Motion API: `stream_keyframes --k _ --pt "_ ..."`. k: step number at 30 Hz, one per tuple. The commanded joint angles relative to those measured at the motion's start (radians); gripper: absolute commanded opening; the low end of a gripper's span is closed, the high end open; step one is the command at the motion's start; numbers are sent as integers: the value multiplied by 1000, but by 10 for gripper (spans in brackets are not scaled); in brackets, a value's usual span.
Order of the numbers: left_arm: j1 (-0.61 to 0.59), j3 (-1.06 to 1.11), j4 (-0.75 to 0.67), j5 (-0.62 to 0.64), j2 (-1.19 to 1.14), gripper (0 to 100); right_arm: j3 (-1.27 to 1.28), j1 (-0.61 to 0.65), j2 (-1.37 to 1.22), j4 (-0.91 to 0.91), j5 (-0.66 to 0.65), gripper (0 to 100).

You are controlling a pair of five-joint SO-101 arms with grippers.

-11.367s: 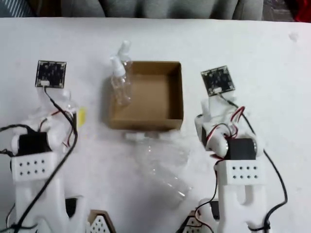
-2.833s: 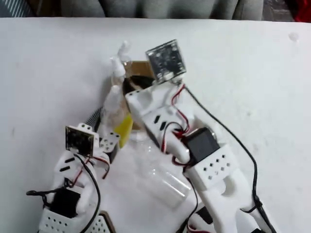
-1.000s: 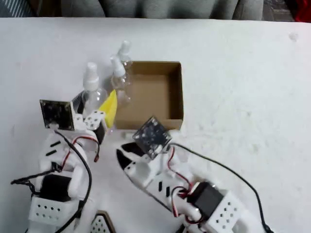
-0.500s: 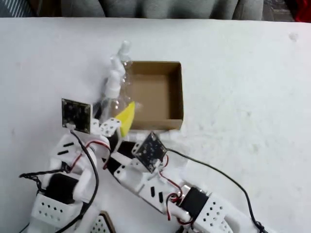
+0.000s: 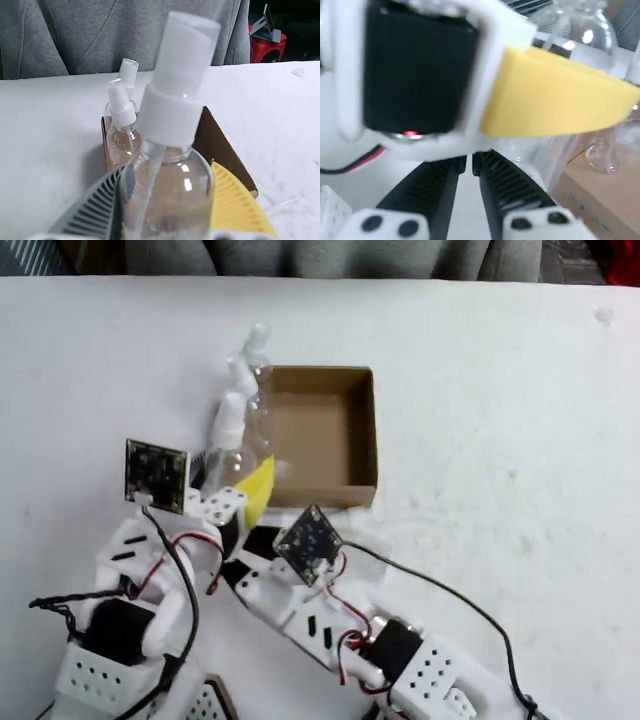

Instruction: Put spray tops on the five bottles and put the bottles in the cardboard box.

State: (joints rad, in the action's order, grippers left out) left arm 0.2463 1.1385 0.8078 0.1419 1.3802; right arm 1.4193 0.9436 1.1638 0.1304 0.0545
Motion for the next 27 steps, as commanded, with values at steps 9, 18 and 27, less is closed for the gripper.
stream_keyframes --k 9,18,27 --pt "21 -74 15 5 -2 20 -6 -120 4 -28 -5 15" --pt "-76 -15 -117 3 -10 20 -9 -125 108 242 -18 15" --pt "-136 130 -387 -101 -12 20 -8 -286 375 704 -161 15"
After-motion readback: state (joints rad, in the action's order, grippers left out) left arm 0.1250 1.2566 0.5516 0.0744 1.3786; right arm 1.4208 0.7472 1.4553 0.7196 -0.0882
